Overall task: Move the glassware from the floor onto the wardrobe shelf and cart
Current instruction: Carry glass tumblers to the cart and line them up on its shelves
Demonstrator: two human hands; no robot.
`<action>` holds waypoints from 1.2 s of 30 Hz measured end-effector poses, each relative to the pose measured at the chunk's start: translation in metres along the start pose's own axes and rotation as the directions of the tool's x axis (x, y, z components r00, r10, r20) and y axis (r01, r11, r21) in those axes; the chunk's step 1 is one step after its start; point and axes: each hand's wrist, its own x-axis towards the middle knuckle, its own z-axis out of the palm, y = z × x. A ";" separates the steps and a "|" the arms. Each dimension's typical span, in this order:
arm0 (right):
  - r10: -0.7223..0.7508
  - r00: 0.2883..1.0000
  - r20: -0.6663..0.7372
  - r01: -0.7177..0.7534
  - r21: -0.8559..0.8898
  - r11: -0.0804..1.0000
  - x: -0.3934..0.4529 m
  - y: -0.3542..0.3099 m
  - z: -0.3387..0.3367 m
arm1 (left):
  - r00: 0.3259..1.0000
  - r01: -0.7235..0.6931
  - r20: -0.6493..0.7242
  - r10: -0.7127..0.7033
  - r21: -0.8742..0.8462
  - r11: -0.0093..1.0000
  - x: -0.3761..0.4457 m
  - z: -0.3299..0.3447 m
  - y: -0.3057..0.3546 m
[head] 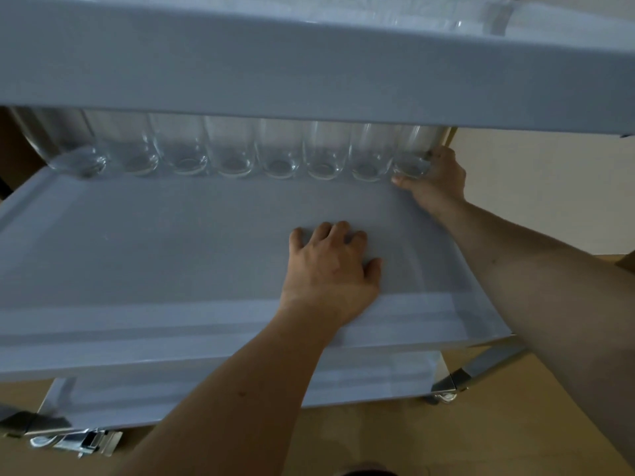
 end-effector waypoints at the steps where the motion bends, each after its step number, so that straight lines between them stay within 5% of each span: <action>1: 0.020 1.000 -0.003 -0.020 -0.008 1.000 -0.005 -0.001 -0.002 | 1.000 0.002 -0.002 -0.002 0.003 1.000 0.000 0.000 -0.001; 6: 0.097 0.995 0.028 -0.097 0.031 0.995 -0.049 -0.009 -0.019 | 1.000 0.006 -0.014 -0.005 0.029 1.000 0.001 0.000 0.002; 16: -0.042 0.968 0.246 0.090 -0.186 0.978 -0.172 -0.001 -0.075 | 0.994 -0.113 0.018 0.111 0.153 0.982 -0.017 -0.022 0.010; 21: 0.038 0.898 0.437 0.103 -0.294 0.950 -0.238 -0.016 -0.125 | 0.974 -0.028 0.224 0.036 -0.038 0.999 -0.086 -0.064 0.039; 26: 0.199 0.855 0.480 -0.045 -0.313 0.949 -0.299 -0.074 -0.206 | 0.811 -0.109 0.567 0.145 -0.096 0.989 -0.142 -0.168 0.064; 32: 0.326 0.831 0.451 -0.158 -0.369 0.916 -0.317 -0.174 -0.342 | 0.789 -0.170 0.569 0.234 -0.164 0.972 -0.117 -0.318 0.125; 36: 0.285 0.894 0.344 -0.138 -0.394 0.909 -0.269 -0.222 -0.439 | 0.834 -0.341 0.399 0.382 -0.173 0.924 -0.036 -0.410 0.192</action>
